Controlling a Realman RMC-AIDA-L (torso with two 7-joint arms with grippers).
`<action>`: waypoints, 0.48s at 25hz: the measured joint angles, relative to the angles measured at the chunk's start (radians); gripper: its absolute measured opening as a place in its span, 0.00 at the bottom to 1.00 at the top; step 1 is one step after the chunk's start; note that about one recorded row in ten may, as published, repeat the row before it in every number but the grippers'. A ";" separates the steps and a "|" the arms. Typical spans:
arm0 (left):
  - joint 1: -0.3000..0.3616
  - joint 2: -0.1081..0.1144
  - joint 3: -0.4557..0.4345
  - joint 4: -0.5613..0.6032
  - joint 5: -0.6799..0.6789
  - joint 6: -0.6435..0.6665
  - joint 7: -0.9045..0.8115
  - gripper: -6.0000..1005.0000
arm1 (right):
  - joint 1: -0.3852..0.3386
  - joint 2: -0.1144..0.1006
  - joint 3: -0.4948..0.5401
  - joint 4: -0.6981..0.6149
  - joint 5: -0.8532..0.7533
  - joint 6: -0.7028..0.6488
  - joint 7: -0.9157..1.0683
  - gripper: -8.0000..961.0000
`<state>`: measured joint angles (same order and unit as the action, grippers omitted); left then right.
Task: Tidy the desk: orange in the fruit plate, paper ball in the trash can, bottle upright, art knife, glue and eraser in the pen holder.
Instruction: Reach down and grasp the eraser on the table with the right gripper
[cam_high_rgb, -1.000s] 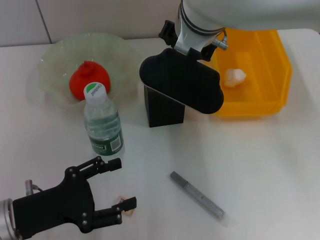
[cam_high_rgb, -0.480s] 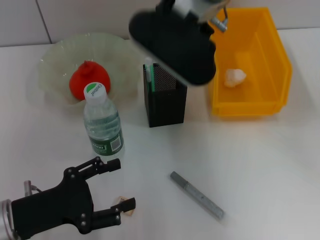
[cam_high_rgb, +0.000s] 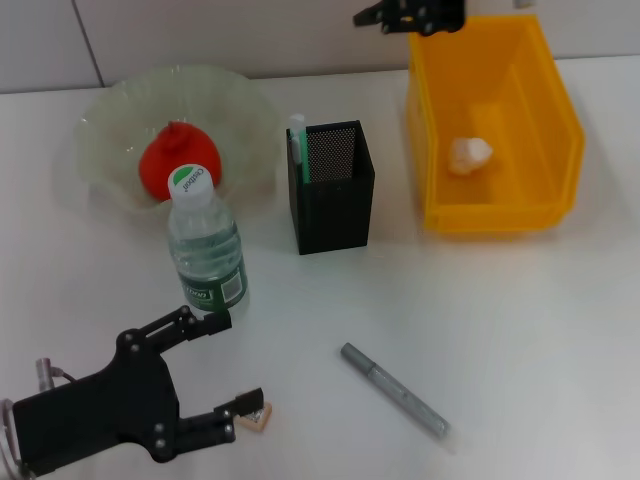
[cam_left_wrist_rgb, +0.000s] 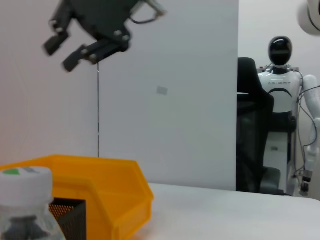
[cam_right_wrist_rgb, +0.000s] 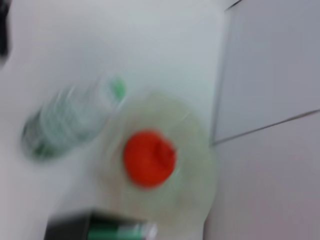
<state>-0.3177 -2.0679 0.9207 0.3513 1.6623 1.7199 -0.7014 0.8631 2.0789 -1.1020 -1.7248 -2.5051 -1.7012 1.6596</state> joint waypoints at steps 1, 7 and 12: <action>0.000 0.000 0.000 0.000 0.000 0.000 0.000 0.76 | 0.000 0.000 0.000 0.000 0.000 0.000 0.000 0.30; 0.016 0.000 -0.031 -0.001 -0.013 0.005 0.023 0.76 | -0.314 0.000 0.203 0.047 0.500 0.018 0.041 0.31; 0.021 0.004 -0.036 0.008 -0.014 0.018 0.015 0.76 | -0.568 0.005 0.198 0.265 0.791 0.026 -0.092 0.31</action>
<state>-0.2962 -2.0640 0.8851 0.3594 1.6486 1.7383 -0.6869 0.2950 2.0835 -0.9042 -1.4602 -1.7144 -1.6748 1.5678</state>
